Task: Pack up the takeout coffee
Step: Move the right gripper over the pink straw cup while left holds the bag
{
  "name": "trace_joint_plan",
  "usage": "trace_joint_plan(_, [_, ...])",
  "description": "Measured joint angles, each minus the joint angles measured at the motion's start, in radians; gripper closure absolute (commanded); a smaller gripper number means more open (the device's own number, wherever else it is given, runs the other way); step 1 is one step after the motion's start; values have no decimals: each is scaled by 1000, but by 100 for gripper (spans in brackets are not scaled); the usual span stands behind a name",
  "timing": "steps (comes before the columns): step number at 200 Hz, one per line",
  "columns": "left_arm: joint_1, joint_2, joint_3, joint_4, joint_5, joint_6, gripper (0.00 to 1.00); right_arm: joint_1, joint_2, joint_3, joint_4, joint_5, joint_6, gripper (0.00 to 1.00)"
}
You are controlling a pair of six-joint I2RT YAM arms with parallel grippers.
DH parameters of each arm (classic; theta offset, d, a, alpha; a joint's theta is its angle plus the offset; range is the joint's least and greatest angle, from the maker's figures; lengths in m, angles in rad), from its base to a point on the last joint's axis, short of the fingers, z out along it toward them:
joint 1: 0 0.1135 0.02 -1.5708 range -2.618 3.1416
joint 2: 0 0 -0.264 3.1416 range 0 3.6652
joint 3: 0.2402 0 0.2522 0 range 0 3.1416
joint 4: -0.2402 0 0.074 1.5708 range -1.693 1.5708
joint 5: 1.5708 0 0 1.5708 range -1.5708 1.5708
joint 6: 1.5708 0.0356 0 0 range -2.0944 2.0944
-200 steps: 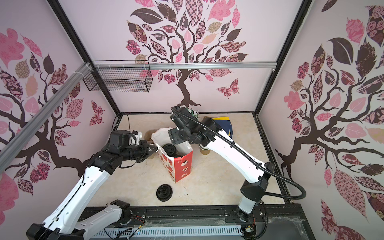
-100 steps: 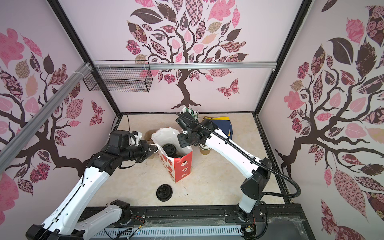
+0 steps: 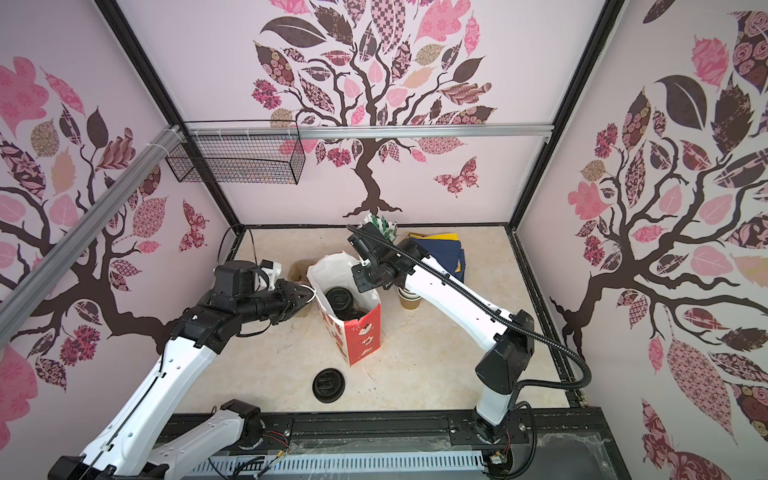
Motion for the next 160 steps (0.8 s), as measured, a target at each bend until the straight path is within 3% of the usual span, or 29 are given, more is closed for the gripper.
trace_joint_plan(39, [0,-6,1,50,10,-14,50,-2,-34,-49,14,50,13,100])
trace_joint_plan(118, [0,18,4,69,24,-11,42,-22,-122,-108,13,130,74,99])
trace_joint_plan(141, [0,30,15,70,27,-8,41,-25,-126,-118,14,130,87,85])
trace_joint_plan(160, [0,37,27,77,29,-5,39,-26,-126,-129,10,133,103,66])
